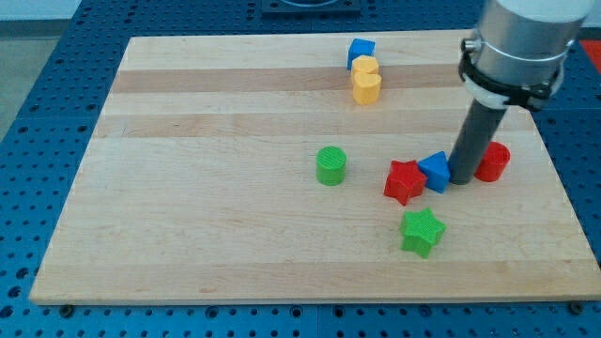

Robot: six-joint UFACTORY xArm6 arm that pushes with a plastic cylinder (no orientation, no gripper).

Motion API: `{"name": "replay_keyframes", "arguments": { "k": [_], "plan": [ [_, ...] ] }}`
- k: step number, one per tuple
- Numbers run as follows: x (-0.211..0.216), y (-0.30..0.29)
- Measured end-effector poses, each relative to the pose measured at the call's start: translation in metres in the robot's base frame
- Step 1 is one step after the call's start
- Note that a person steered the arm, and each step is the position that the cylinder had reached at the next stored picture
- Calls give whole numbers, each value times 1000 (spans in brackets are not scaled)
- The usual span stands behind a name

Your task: Push the blue triangle to the bottom left of the yellow heart

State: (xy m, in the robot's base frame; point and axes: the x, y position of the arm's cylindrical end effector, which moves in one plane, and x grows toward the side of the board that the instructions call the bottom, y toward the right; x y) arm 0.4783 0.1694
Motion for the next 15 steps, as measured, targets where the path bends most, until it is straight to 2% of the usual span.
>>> {"name": "replay_keyframes", "arguments": {
  "k": [2, 4, 6, 8, 10, 12, 13, 15],
  "plan": [
    [34, -1],
    [-30, -48],
    [-41, -59],
    [-74, -71],
    [-90, -84],
    [-92, -109],
    [-80, -111],
    [-54, -65]
  ]
}}
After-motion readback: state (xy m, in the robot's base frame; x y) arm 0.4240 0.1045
